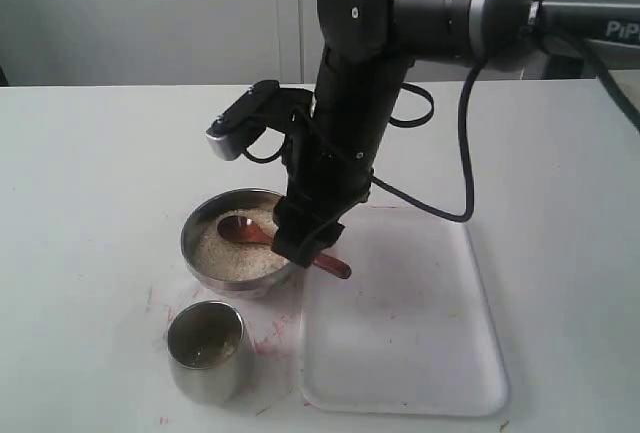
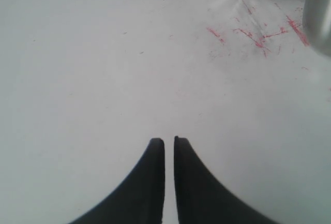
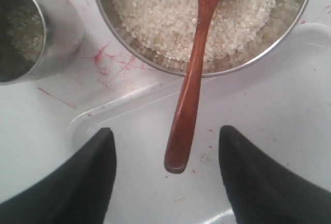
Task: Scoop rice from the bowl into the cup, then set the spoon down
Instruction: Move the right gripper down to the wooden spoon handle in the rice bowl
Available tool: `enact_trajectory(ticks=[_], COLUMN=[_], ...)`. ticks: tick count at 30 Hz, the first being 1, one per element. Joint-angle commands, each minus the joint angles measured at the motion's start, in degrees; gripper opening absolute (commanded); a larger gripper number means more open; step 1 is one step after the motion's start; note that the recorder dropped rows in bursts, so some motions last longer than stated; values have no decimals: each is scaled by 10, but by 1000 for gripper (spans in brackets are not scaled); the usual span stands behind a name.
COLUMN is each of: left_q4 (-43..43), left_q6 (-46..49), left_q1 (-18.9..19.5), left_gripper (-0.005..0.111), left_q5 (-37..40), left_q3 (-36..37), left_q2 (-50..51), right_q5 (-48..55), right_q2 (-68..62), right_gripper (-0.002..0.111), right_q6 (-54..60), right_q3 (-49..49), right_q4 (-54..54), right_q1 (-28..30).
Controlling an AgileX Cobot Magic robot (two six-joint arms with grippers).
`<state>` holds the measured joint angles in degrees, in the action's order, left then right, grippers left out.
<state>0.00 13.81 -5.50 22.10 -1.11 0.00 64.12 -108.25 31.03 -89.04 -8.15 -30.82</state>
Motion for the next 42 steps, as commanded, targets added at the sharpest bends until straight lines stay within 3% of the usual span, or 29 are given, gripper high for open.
enact_trajectory(ticks=[1,15,26,35,42], left_q4=[-3,-3,-3,-3,-3], left_q6=[-3,-3,-3,-3,-3], left_q1=[-4,-4,-4,-4,-4], left_gripper=[14,14,14,14,14], left_q5=[28,28,28,28,28], left_q3=[5,5,5,5,5], left_q2=[0,0,0,0,0], right_q5=[4,-30,-26,-25,-21], right_q2=[-18,-73,-73,-73,-73], right_gripper=[56,56,32,29,13], right_q6=[6,-28,-32,-40,-42], right_q3=[-4,-4,-4,-4,-4], right_q4=[20,21,21,21,21], right_q1=[0,0,0,0,0])
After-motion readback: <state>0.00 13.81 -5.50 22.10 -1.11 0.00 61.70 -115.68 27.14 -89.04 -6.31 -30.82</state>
